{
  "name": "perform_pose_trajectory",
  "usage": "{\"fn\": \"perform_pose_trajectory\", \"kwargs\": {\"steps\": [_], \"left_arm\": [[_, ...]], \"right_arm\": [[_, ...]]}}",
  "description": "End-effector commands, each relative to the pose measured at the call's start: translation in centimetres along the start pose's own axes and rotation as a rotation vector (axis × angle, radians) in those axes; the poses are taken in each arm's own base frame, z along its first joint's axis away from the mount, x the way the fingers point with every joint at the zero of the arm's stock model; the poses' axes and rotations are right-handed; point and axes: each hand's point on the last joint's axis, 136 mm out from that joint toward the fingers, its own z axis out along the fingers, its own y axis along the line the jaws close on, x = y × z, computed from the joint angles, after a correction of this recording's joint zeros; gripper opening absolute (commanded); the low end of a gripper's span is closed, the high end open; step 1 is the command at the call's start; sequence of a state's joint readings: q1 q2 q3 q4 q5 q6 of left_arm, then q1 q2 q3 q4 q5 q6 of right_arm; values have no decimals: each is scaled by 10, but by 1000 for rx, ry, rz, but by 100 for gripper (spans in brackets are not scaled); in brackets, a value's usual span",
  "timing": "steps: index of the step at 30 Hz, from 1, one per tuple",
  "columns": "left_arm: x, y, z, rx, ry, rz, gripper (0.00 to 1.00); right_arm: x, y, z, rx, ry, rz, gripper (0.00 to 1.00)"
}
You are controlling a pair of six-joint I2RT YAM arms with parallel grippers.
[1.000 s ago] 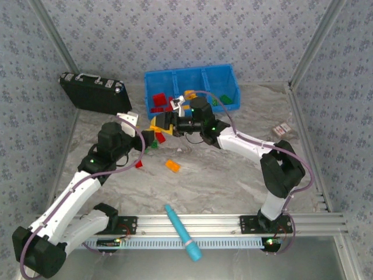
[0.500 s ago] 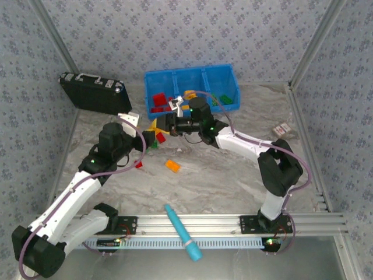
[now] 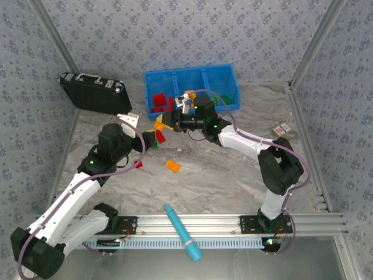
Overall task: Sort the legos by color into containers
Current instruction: Place the lego in the container.
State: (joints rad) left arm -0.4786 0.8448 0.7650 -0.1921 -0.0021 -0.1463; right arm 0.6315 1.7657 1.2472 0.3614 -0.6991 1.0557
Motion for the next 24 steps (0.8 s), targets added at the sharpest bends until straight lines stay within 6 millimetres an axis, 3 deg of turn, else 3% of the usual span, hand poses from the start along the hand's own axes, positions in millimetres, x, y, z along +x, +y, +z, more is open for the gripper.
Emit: {"fn": "perform_pose_trajectory", "kwargs": {"steps": [1, 6, 9, 15, 19, 24], "left_arm": [[-17, 4, -17, -36, -53, 12, 75], [1, 19, -23, -115, -1, -32, 77], [21, 30, -19, -175, 76, -103, 77], [67, 30, -8, -194, 243, -232, 77], [98, 55, -18, -387, 349, -405, 75], [130, 43, -8, -358, 457, -522, 75]], "right_arm": [[-27, -26, -24, 109, -72, -30, 31], [-75, -64, -66, 407, -152, -202, 30], [-97, -85, -76, 560, -167, -302, 30], [-131, -127, -56, 674, -144, -369, 29], [-148, -159, -40, 835, -125, -501, 29], [-162, -185, -19, 949, -91, -603, 29]]}}
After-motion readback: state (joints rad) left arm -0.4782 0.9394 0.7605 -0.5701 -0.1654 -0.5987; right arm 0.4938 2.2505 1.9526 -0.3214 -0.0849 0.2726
